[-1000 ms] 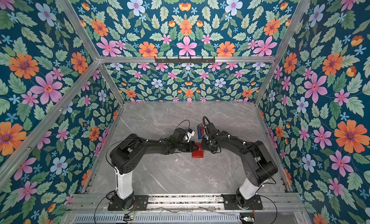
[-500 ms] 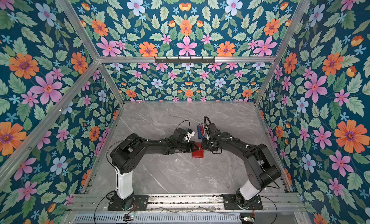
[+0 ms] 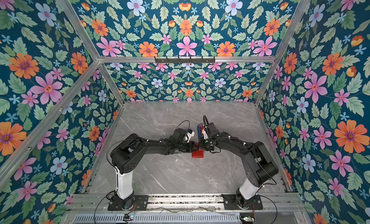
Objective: Insert credit cards into a card holder
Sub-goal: Close the button on the card holder.
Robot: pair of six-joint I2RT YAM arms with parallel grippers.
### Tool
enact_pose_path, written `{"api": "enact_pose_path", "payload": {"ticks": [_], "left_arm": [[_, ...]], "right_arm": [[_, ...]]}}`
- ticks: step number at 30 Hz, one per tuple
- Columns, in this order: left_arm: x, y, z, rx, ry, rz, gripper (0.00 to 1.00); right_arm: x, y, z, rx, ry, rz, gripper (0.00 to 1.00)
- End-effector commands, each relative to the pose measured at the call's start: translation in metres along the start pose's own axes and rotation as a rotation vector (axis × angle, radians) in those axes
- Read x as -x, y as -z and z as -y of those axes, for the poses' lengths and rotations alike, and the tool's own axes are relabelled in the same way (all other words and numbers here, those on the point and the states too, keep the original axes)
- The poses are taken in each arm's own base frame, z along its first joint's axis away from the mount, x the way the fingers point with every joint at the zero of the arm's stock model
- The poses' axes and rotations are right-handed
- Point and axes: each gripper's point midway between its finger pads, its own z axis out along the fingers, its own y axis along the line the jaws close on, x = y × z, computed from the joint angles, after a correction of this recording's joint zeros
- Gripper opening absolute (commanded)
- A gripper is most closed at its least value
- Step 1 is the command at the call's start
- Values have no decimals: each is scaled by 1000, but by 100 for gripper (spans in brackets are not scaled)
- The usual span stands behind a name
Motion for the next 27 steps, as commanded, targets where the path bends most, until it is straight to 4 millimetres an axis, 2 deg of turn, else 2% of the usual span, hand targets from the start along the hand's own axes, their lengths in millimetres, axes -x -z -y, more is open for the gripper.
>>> {"api": "enact_pose_path", "payload": {"ticks": [1, 4, 11, 21, 27], "left_arm": [[-2, 0, -2, 6, 4, -7, 0], [-2, 0, -2, 5, 3, -5, 0], [-3, 0, -2, 6, 5, -8, 0], [-5, -1, 0, -9, 3, -21, 0], [-1, 2, 10, -37, -13, -15, 0]], "right_arm": [[-3, -7, 5, -16, -5, -25, 14], [-8, -15, 16, -59, -19, -52, 13], [-15, -22, 29, -105, -27, -82, 13], [-21, -19, 52, -225, -40, -94, 12], [-15, -4, 40, -194, -27, -55, 15]]}}
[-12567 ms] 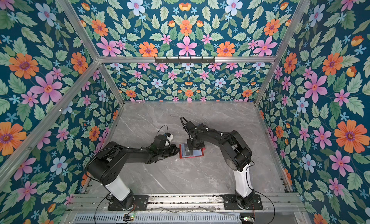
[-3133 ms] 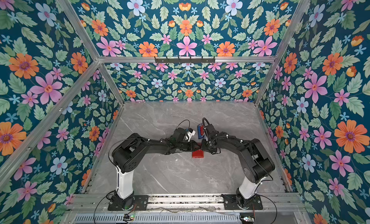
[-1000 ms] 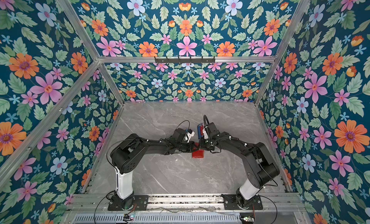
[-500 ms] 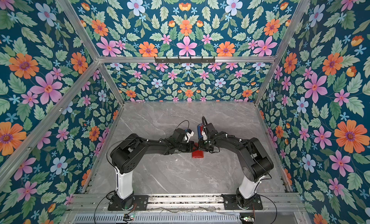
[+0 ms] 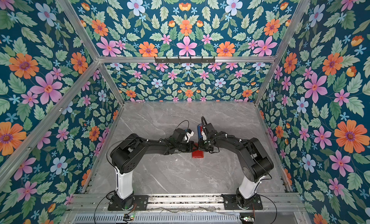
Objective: Insert credit cards into a card holder
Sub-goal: Close the button on the card holder.
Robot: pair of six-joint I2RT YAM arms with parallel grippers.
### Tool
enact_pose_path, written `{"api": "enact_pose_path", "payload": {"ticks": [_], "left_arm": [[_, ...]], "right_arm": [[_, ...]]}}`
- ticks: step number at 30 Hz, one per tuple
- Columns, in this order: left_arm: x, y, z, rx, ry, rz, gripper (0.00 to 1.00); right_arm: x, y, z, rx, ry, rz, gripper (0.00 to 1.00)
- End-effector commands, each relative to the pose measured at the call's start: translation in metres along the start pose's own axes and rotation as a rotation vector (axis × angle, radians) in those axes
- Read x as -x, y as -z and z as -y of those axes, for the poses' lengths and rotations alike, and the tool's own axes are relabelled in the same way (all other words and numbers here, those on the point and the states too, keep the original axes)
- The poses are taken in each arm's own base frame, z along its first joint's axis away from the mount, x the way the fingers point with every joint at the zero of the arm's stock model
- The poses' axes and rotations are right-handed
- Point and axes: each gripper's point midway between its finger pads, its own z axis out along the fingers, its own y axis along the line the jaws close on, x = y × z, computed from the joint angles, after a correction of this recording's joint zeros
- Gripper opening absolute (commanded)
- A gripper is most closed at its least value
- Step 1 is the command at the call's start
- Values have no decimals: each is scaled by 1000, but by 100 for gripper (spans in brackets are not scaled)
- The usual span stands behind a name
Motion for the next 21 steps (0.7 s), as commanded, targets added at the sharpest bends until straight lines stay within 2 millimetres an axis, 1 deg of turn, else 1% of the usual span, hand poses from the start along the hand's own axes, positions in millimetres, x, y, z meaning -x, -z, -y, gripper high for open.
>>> {"api": "enact_pose_path", "payload": {"ticks": [1, 3, 4, 5, 9, 15, 21], "left_arm": [[-1, 2, 12, -44, -25, -18, 0], [1, 3, 16, -53, -29, -16, 0], [2, 3, 17, -57, -32, -15, 0], [3, 3, 18, -60, -33, -14, 0], [3, 3, 16, -49, -29, -14, 0], [-1, 4, 11, -29, -25, -17, 0], [-3, 4, 11, -34, -26, -25, 0]], "right_arm": [[-9, 8, 20, -101, -24, -11, 17], [-8, 10, 18, -96, -26, -8, 19], [-3, 20, 11, -75, -17, 22, 20], [-2, 23, 9, -70, -15, 29, 20], [2, 27, 8, -73, -13, 49, 21], [6, 25, 4, -66, -14, 52, 18], [10, 21, 3, -66, -16, 48, 17]]}}
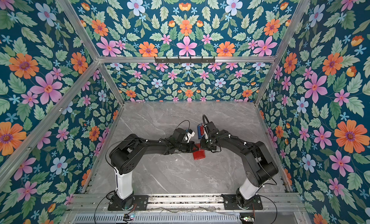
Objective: Insert credit cards into a card holder
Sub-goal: Close the button on the card holder.
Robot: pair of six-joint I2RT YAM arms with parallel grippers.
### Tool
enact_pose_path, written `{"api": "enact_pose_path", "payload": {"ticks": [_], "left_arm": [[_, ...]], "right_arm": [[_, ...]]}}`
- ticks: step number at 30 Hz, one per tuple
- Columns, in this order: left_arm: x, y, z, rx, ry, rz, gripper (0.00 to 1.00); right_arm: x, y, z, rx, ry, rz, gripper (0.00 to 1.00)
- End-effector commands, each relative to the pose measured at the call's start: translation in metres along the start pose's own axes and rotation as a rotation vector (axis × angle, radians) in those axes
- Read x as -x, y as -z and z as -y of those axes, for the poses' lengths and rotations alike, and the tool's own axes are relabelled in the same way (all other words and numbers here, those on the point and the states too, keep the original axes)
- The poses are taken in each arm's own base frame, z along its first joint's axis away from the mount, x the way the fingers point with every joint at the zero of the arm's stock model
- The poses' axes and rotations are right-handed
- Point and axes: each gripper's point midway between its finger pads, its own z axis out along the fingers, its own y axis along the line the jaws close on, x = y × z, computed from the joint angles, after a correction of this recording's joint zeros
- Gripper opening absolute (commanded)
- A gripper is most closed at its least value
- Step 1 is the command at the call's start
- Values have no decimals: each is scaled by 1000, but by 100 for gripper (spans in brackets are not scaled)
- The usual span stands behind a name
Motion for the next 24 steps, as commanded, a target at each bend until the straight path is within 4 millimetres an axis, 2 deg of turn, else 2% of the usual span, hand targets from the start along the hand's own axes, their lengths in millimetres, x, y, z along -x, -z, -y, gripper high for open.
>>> {"api": "enact_pose_path", "payload": {"ticks": [1, 3, 13, 24], "left_arm": [[0, 2, 4, -12, -13, -5, 0], [-1, 1, 3, -12, -14, -6, 0], [-3, -1, 3, -21, -9, -14, 1], [-5, -2, 2, -25, -6, -23, 6]], "right_arm": [[3, 0, -1, -3, -9, 6, 17], [0, -10, 5, -26, -17, -21, 17], [-3, -21, 7, -27, -22, -49, 17], [-4, -17, 8, -33, -18, -44, 17]]}}
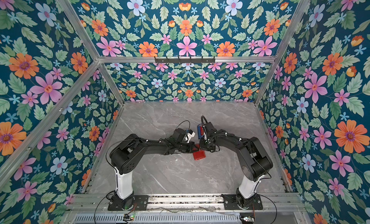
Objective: Insert credit cards into a card holder
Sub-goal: Close the button on the card holder.
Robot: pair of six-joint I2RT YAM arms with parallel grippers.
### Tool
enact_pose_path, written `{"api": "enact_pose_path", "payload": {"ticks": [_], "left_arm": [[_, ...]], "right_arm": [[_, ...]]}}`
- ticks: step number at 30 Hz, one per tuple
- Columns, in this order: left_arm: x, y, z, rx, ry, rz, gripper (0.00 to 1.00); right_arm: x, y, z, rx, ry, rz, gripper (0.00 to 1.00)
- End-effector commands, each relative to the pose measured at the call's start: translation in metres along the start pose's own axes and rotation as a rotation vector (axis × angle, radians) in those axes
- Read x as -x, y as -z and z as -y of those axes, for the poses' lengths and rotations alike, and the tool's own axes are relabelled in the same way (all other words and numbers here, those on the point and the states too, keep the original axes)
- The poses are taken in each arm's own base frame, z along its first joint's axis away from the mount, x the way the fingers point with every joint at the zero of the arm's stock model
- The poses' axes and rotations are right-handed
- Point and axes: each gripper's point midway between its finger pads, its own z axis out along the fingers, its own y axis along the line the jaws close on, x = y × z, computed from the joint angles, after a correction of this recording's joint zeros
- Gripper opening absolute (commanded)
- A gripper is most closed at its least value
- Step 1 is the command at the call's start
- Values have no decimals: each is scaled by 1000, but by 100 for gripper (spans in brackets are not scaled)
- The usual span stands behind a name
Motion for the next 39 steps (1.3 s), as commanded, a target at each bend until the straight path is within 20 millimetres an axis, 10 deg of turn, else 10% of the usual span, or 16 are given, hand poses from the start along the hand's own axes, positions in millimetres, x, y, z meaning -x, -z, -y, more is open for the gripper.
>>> {"api": "enact_pose_path", "payload": {"ticks": [1, 39], "left_arm": [[-2, -1, 2, -11, -5, -8, 7], [-5, -2, -3, 6, 6, -13, 0]], "right_arm": [[-3, 2, 1, -8, -5, -6, 17], [-7, 8, -17, 88, 24, -25, 10]]}}
